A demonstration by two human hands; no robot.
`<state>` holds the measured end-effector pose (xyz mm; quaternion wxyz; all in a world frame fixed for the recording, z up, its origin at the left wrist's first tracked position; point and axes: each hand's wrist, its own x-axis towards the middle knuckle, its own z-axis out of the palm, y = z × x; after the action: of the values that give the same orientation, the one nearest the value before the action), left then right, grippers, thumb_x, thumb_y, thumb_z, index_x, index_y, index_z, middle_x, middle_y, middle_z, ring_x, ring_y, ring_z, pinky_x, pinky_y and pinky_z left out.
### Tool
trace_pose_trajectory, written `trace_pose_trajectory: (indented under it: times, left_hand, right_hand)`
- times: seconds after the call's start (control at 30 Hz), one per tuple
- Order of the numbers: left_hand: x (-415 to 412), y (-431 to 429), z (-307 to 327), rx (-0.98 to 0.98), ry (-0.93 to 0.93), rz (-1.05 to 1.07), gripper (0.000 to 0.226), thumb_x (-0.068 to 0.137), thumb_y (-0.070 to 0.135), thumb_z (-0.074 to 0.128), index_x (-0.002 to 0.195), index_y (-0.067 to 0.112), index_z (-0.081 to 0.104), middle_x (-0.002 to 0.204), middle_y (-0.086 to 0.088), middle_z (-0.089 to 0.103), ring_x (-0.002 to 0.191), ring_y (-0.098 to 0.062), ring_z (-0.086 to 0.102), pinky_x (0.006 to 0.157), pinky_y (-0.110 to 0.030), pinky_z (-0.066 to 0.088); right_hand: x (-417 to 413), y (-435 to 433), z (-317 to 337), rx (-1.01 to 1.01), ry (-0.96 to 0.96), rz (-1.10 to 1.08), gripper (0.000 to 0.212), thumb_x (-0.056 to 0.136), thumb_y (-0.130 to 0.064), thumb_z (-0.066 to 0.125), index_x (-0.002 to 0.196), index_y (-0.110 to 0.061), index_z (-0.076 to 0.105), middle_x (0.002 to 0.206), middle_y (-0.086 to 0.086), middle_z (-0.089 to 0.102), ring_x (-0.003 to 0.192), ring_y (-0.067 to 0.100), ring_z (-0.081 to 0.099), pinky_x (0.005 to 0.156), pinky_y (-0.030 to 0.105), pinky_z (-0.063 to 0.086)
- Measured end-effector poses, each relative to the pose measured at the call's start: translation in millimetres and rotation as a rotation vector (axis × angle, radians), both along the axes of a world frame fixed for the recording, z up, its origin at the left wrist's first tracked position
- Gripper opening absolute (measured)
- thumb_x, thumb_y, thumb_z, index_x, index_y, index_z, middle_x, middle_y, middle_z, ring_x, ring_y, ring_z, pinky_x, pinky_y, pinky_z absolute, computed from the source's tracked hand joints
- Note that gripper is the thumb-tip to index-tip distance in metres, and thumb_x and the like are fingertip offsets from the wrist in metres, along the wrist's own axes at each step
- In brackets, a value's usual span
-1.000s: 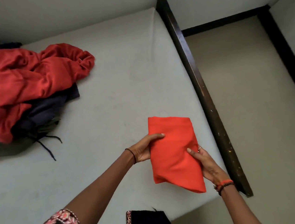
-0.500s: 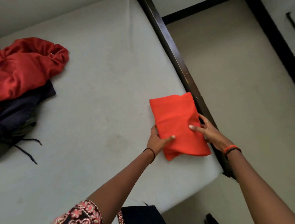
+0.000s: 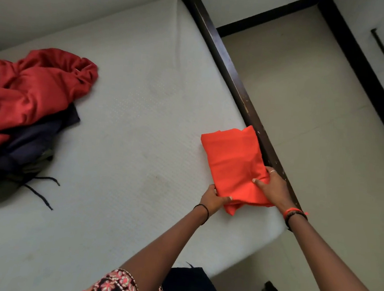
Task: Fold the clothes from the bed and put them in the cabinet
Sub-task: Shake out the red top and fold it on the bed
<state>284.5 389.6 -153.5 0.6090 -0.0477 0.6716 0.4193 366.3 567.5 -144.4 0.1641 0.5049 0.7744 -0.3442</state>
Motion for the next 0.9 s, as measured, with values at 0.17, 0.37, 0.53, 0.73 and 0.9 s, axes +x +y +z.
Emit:
trace_pose_trajectory:
  times: [0.17, 0.37, 0.53, 0.73, 0.9]
  left_hand:
    - [-22.1, -22.8, 4.8, -0.054, 0.065, -0.048, 0.055, 0.085, 0.022, 0.068, 0.131, 0.009, 0.042, 0.102, -0.006, 0.058, 0.096, -0.016, 0.054, 0.086, -0.024, 0.042]
    - [-75.4, -70.8, 30.1, -0.045, 0.152, 0.015, 0.032, 0.088, 0.024, 0.063, 0.116, 0.01, 0.058, 0.117, -0.011, 0.063, 0.11, -0.021, 0.059, 0.09, -0.029, 0.045]
    - [-129.3, -130.9, 50.7, -0.045, 0.31, 0.147, 0.022, 0.092, 0.021, 0.058, 0.109, 0.008, 0.064, 0.113, -0.008, 0.066, 0.108, -0.02, 0.061, 0.087, -0.025, 0.044]
    - [-213.6, -227.7, 76.5, -0.133, 0.784, 0.382, 0.014, 0.093, 0.013, 0.054, 0.094, 0.009, 0.068, 0.099, -0.008, 0.068, 0.094, -0.02, 0.062, 0.083, -0.025, 0.046]
    - [-286.1, -306.8, 93.7, -0.381, 1.282, 0.423, 0.029, 0.087, 0.011, 0.06, 0.115, 0.005, 0.057, 0.111, -0.017, 0.053, 0.097, -0.034, 0.056, 0.089, -0.045, 0.045]
  right_hand:
    - [-9.2, -19.5, 15.6, 0.266, -0.124, 0.103, 0.065, 0.084, -0.015, 0.064, 0.142, -0.008, 0.036, 0.128, 0.028, 0.045, 0.121, 0.044, 0.041, 0.101, 0.046, 0.034]
    - [-53.1, -59.5, 35.1, 0.358, -0.052, 0.268, 0.059, 0.084, -0.011, 0.061, 0.139, -0.007, 0.042, 0.128, 0.028, 0.045, 0.119, 0.044, 0.041, 0.1, 0.048, 0.035]
    - [-115.8, -108.1, 39.9, 0.406, 0.043, 0.408, 0.054, 0.081, -0.008, 0.062, 0.133, -0.006, 0.05, 0.123, 0.027, 0.051, 0.116, 0.042, 0.046, 0.096, 0.048, 0.039]
    - [-222.3, -184.2, 43.4, 0.314, 0.198, 0.576, 0.048, 0.086, -0.007, 0.053, 0.134, -0.008, 0.049, 0.13, 0.018, 0.05, 0.123, 0.034, 0.042, 0.101, 0.042, 0.035]
    - [-316.2, -268.0, 56.4, 0.273, 0.345, 0.816, 0.045, 0.09, -0.008, 0.046, 0.135, -0.01, 0.047, 0.132, 0.011, 0.05, 0.123, 0.03, 0.042, 0.1, 0.037, 0.033]
